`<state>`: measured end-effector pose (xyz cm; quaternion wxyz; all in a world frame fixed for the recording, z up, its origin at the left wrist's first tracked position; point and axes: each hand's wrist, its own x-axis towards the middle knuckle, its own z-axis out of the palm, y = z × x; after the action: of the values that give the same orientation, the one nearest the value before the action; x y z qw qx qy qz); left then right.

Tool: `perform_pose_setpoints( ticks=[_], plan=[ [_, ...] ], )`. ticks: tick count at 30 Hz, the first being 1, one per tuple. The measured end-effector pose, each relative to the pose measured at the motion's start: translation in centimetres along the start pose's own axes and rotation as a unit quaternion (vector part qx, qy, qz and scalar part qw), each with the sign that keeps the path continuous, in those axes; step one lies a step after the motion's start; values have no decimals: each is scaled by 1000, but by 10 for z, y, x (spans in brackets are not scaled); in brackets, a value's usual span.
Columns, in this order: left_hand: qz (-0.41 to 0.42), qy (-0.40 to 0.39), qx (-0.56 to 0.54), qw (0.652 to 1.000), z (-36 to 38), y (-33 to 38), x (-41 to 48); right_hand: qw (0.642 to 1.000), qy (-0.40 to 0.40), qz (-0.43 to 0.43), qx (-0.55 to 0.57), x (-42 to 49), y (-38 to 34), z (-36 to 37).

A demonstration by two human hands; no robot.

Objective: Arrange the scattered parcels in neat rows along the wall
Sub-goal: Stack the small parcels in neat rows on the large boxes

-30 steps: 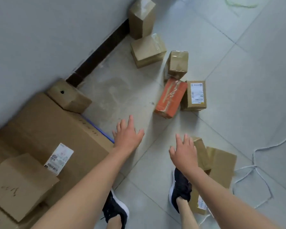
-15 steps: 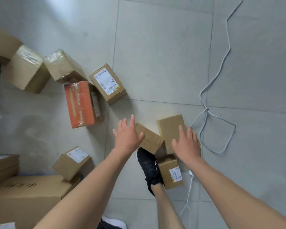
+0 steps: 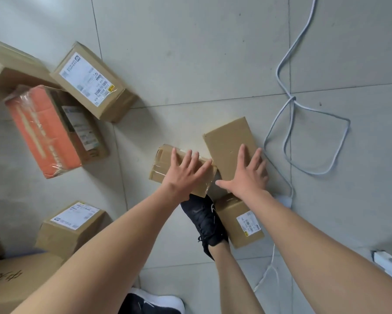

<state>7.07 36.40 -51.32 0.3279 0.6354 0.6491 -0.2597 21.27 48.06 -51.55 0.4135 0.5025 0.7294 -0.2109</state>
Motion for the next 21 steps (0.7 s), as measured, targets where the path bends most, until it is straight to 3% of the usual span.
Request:
perform_pose_setpoints(
  ticks=[4,11,21],
  plan=[
    [-8,47,-19,999,7,-1,1,998,52,17,-17,9,-5,10],
    [-104,68,-155,980,6,-23,-42,993,84,3,-82,-18,-15,-20],
    [-262,147,-329,895,3,-94,-203,961,141,-120,-204,-152,-106,-81]
  ],
)
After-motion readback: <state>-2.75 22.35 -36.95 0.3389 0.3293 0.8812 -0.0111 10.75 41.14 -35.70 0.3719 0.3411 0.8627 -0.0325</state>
